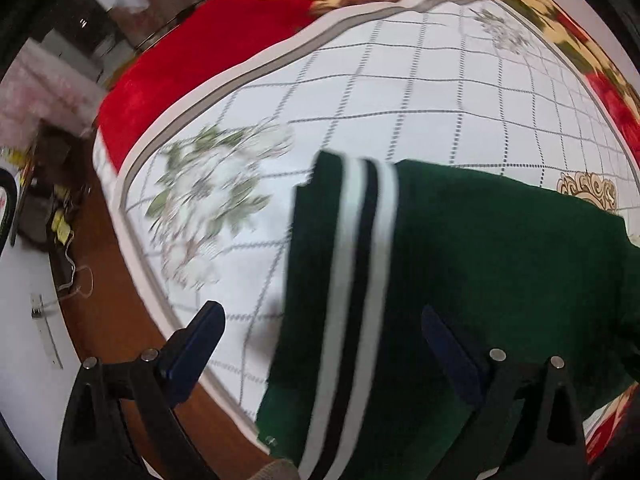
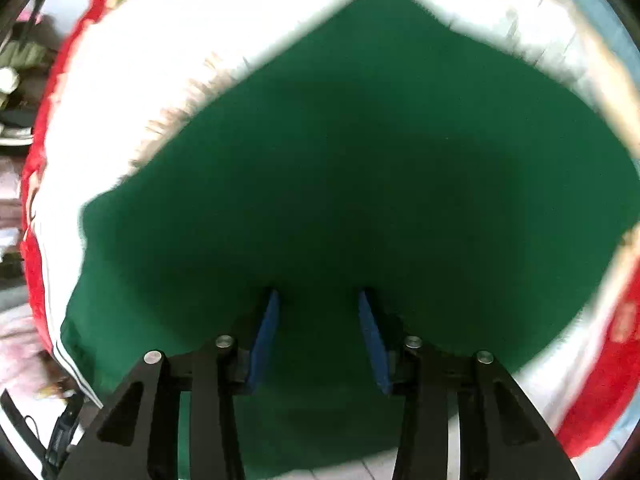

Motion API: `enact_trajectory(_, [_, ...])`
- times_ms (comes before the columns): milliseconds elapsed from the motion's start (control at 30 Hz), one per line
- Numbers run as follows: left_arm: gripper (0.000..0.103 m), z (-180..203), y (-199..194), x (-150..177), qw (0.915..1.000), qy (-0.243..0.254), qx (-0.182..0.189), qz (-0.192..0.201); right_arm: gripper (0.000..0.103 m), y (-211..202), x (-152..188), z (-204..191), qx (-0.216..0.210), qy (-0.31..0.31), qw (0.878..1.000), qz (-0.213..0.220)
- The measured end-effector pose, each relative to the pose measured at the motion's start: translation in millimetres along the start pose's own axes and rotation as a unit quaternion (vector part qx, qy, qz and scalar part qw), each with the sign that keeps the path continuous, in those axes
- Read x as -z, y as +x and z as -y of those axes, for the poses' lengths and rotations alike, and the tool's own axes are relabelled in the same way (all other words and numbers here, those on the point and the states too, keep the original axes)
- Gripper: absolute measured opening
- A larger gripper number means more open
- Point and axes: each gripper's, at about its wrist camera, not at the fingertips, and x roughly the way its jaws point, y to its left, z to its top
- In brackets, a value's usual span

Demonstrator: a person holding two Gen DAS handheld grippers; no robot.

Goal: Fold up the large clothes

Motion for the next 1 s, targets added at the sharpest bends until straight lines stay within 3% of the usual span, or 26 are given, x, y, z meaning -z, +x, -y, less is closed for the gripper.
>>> enact_trajectory(33, [0.100,-1,0,-1,1.0000,0.002,-0.003,0.003,0.044,7,-9,6,-0.013,0.014,1.000,-0.005])
enact_trajectory(133, [0.100,-5,0,-11,0.9999,-0.008,-0.001,0.006,0.044,-15,-15,-2,0.013,0.004,1.000,-0.024])
enact_trajectory(233, [0.100,-17,-3,-17,0.9998,-0.019,-0.003,0.008,0.044,-52,-6,-16,-0.048,-0.006,0.999,0.019])
enact_trajectory(300, [0.100,-23,1,-19,0.9997,-0.021,-0.009,0.008,0.044,-55,-5,-32,-0.056,-0.035,0.997,0.027])
enact_trajectory(400, [0.100,-30,11,-25,0.9994,-0.034,-0.004,-0.003,0.046,-8,-21,-55,0.006,-0.060,0.998,0.013])
enact_trajectory(467, [0.100,-35,19,-30,0.9985,-0.051,0.016,-0.013,0.051,-8,-28,-72,0.051,-0.074,0.995,0.042])
enact_trajectory(533, [0.100,-38,28,-38,0.9962,-0.067,0.049,-0.026,0.056,-15,-29,-91,0.092,-0.086,0.991,0.038])
enact_trajectory(600, [0.100,-39,41,-46,0.9938,-0.078,0.072,-0.032,0.056,-28,-25,-96,0.057,-0.079,0.994,0.049])
enact_trajectory(633, [0.097,-38,45,-48,0.9930,-0.081,0.081,-0.032,0.056,-32,-23,-95,0.036,-0.073,0.996,0.048])
enact_trajectory(667, [0.071,-39,49,-50,0.9924,-0.082,0.087,-0.029,0.056,-37,-19,-93,0.007,-0.060,0.997,0.044])
enact_trajectory(700, [0.026,-38,51,-53,0.9918,-0.081,0.096,-0.023,0.056,-41,-15,-89,-0.011,-0.046,0.998,0.042])
enact_trajectory(767, [0.006,-39,51,-56,0.9957,-0.066,0.063,-0.011,0.056,-46,-8,-83,-0.030,-0.033,0.998,0.040])
enact_trajectory(800, [0.000,-42,50,-57,0.9964,-0.057,0.063,-0.003,0.056,-49,-6,-79,-0.034,-0.030,0.998,0.041])
enact_trajectory(900, [0.000,-61,54,-62,0.9974,-0.058,0.041,0.003,0.056,-53,-2,-67,-0.037,-0.030,0.998,0.047])
enact_trajectory(1000, [0.003,-77,41,-59,0.9952,-0.072,0.067,-0.003,0.056,-41,28,-44,-0.056,-0.025,0.997,0.038])
